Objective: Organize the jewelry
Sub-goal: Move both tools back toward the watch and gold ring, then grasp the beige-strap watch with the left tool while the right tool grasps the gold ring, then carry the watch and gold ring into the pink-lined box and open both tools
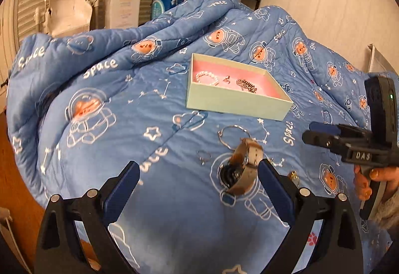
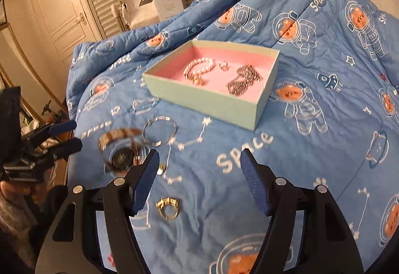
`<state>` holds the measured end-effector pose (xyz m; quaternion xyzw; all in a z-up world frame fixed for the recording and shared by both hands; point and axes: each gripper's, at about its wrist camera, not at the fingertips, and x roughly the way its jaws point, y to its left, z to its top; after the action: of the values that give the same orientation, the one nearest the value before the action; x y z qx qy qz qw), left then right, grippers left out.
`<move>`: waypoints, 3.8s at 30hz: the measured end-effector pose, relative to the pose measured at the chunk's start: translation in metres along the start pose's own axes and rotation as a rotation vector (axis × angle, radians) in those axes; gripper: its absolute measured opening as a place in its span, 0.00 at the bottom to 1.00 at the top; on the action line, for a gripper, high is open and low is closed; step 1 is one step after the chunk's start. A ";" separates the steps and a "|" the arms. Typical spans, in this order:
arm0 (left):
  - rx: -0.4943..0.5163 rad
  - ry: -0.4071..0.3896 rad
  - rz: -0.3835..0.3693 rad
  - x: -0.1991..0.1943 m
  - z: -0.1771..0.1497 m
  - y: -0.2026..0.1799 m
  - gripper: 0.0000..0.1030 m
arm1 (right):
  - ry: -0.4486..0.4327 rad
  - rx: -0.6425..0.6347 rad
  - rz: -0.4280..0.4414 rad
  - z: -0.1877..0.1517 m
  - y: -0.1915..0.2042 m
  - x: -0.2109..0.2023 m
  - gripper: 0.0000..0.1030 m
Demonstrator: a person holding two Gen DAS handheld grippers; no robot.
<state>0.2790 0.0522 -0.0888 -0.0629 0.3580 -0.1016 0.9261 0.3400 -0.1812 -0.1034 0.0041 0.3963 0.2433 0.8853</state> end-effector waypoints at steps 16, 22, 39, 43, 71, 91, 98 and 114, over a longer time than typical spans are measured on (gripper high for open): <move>0.040 0.022 0.054 0.012 -0.046 -0.033 0.75 | 0.051 -0.090 -0.055 -0.064 0.039 0.007 0.50; 0.067 0.017 0.060 0.025 -0.039 -0.040 0.65 | 0.068 -0.077 -0.052 -0.060 0.038 0.017 0.47; 0.102 0.006 0.055 0.047 -0.020 -0.053 0.27 | 0.068 -0.069 -0.049 -0.050 0.038 0.030 0.23; 0.082 0.005 0.042 0.046 -0.021 -0.051 0.27 | 0.066 -0.070 -0.050 -0.051 0.039 0.030 0.23; 0.013 -0.025 -0.030 -0.005 -0.034 -0.049 0.10 | 0.058 -0.039 -0.024 -0.071 0.036 -0.003 0.23; 0.066 -0.101 -0.078 -0.024 0.006 -0.059 0.10 | -0.017 -0.053 0.061 -0.029 0.041 -0.035 0.23; 0.085 -0.135 -0.098 -0.023 0.030 -0.059 0.09 | -0.050 -0.064 0.081 0.001 0.039 -0.036 0.23; 0.102 -0.176 -0.096 0.030 0.117 -0.053 0.05 | -0.098 -0.106 0.008 0.098 0.008 -0.002 0.23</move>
<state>0.3723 -0.0012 -0.0119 -0.0414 0.2664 -0.1579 0.9499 0.4046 -0.1571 -0.0333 -0.0291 0.3391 0.2668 0.9017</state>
